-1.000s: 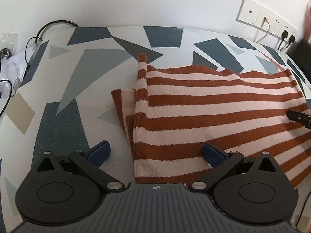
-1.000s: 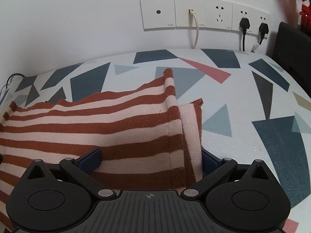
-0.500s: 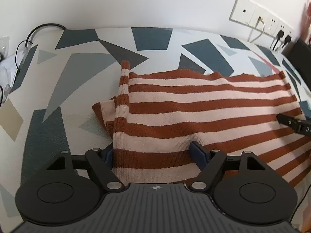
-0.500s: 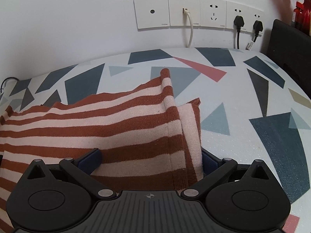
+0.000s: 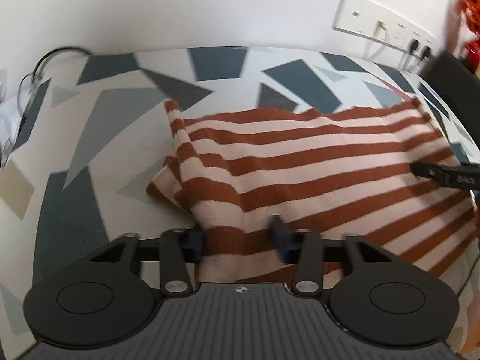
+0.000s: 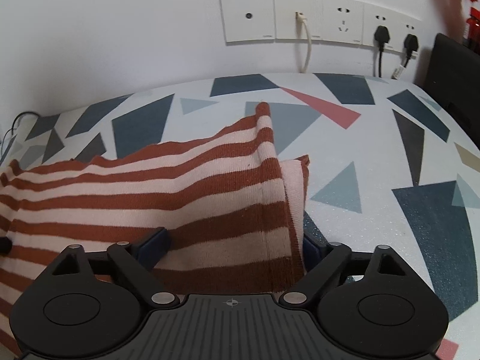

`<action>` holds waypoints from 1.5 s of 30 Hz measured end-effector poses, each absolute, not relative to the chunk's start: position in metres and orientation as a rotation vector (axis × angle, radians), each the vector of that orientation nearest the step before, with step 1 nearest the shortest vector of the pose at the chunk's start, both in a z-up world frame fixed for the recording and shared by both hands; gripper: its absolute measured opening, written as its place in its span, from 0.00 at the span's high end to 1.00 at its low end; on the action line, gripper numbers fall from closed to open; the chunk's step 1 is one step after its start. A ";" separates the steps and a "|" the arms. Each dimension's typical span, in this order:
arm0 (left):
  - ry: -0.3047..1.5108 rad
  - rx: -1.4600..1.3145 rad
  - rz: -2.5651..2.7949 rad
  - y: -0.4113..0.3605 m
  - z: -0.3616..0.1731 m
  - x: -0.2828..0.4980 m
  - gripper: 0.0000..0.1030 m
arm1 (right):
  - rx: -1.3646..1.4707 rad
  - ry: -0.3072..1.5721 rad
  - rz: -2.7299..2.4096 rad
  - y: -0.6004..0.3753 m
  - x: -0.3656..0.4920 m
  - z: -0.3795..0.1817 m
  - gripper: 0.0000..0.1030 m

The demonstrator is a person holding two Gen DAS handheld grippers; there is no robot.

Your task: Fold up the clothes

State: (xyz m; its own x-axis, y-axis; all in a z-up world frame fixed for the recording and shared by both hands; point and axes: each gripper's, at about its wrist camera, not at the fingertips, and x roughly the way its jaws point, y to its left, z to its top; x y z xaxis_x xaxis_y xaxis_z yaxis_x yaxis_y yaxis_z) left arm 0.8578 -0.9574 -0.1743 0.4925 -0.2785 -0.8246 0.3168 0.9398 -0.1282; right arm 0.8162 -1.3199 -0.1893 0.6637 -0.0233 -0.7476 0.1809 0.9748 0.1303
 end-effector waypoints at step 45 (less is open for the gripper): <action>0.657 -0.163 -0.074 -0.819 -0.059 0.687 0.79 | 0.093 0.570 0.262 -1.146 0.755 -0.040 0.78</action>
